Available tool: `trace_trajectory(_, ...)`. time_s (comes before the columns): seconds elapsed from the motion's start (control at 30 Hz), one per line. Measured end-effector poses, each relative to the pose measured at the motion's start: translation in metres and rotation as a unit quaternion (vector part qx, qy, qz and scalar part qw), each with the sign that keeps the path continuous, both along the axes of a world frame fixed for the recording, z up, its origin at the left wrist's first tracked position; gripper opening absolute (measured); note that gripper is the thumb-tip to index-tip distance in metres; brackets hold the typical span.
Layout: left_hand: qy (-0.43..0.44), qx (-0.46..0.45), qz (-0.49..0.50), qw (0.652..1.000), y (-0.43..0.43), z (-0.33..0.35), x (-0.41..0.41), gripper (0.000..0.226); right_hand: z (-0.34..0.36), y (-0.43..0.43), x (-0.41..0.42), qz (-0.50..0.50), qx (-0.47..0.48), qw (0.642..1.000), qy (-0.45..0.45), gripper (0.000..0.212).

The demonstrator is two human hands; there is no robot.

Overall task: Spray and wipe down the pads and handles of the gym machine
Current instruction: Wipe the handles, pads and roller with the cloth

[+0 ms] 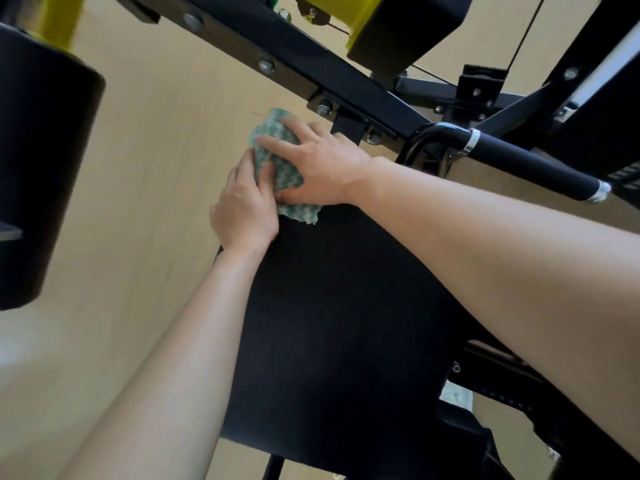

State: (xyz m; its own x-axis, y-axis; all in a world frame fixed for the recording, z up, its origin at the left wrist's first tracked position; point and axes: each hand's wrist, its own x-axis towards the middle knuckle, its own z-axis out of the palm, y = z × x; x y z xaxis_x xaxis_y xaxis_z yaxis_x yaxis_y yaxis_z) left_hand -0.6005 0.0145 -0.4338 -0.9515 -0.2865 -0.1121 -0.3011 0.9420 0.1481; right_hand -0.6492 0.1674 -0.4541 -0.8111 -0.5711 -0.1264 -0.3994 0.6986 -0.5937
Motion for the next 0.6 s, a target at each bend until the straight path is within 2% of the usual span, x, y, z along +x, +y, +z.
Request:
trace_trajectory(0.1,-0.003,0.012,0.050,0.999,-0.016,-0.003,0.019,0.052,0.009,-0.016,0.002,0.067,0.061,0.993,0.081,0.079)
trace_trajectory(0.17,-0.002,0.010,0.060,0.998,-0.026,-0.004,0.037,0.052,0.012,-0.026,0.011,0.095,0.073,0.987,0.103,0.076)
trace_trajectory(0.4,-0.044,-0.080,0.085,0.992,-0.058,0.005,0.111,0.050,0.004,-0.057,0.073,0.131,0.034,0.982,0.128,0.085)
trace_trajectory(0.5,-0.043,-0.096,0.129,0.986,-0.056,0.011,0.128,0.051,-0.008,-0.049,0.114,0.010,-0.033,0.992,0.121,0.096)
trace_trajectory(0.6,0.004,-0.087,0.067,0.994,-0.044,0.021,0.118,0.068,-0.024,-0.031,0.161,-0.146,-0.039,0.983,0.104,0.098)
